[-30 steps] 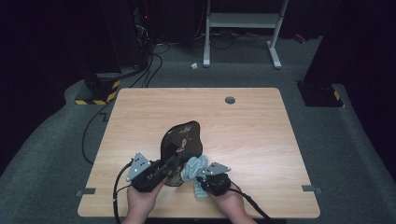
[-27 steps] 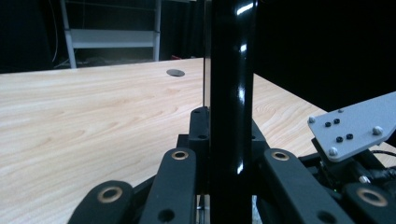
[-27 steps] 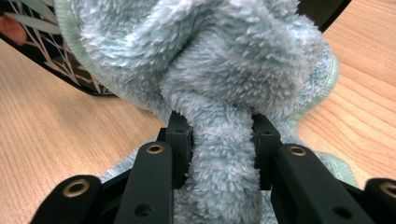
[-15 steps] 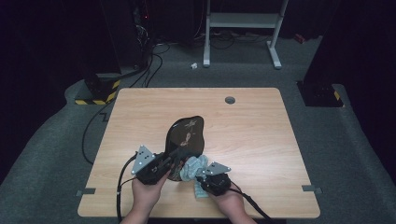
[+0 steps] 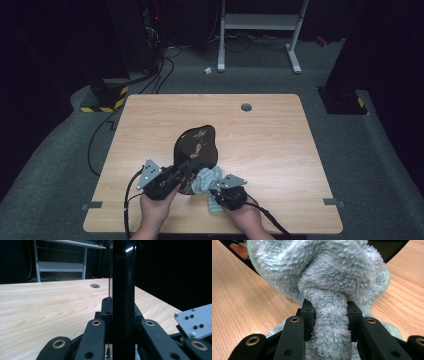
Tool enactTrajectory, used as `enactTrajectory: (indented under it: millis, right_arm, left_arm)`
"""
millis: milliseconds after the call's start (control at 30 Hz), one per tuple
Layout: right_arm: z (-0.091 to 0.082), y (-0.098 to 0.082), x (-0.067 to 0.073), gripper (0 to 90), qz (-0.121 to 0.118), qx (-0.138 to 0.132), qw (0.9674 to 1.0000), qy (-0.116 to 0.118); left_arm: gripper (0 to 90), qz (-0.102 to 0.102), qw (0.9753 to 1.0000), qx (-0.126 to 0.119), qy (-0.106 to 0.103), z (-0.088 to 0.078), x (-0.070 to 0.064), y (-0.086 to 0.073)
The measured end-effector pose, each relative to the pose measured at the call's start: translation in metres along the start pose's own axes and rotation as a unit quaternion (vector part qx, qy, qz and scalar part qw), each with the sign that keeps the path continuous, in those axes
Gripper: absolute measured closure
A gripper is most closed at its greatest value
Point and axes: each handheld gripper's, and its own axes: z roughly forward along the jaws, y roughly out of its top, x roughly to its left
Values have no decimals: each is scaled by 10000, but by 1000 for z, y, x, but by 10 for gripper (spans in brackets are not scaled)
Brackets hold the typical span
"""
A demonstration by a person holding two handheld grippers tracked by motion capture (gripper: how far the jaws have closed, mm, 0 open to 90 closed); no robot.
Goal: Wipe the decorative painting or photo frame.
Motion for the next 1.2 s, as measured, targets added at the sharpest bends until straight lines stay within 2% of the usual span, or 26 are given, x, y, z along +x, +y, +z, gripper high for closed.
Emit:
enactTrajectory:
  millis: [67,167,233,300,400,467,600,667,767,867,933,1100,1200]
  right_arm:
    - [-1,1,-2,675,47,-35,10000,2]
    - [-1,9,-5,675,-28,-42,9997,-255]
    - [-2,16,-6,675,-65,-79,9994,-326]
    - [-3,21,-4,675,-130,-104,9992,-360]
    - [-4,23,-2,674,-162,-118,9990,-391]
    - [-6,24,-2,673,-156,-140,9989,-416]
    - [-10,28,0,672,-203,-220,9986,-445]
    - [-14,36,8,673,-310,-262,9983,-413]
    - [-18,43,29,673,-648,-312,9969,-311]
    - [-18,45,54,673,-916,-334,9952,-78]
    - [-16,43,62,673,-986,-319,9946,30]
    - [-16,40,68,673,-993,-330,9944,134]
    - [-16,40,66,674,-967,-345,9946,149]
  left_arm:
    - [805,8,10000,20,-22,-1,1,0]
    - [803,-8,9999,95,-74,-2,2,1]
    - [798,-62,9997,176,-138,-2,4,3]
    - [763,-106,9997,95,-184,-5,5,5]
    - [721,-45,9998,0,-173,-9,7,10]
    - [747,17,9998,-11,-220,-11,6,11]
    - [783,118,9999,3,-98,-12,2,10]
    - [783,170,9999,10,6,-12,-1,10]
    - [785,155,9999,27,12,-12,-1,10]
    - [786,100,9999,30,31,-12,-1,10]
    - [786,87,10000,26,28,-12,-1,10]
    - [785,24,10000,-15,-15,-11,0,9]
    - [785,-22,10000,-31,-34,-11,0,9]
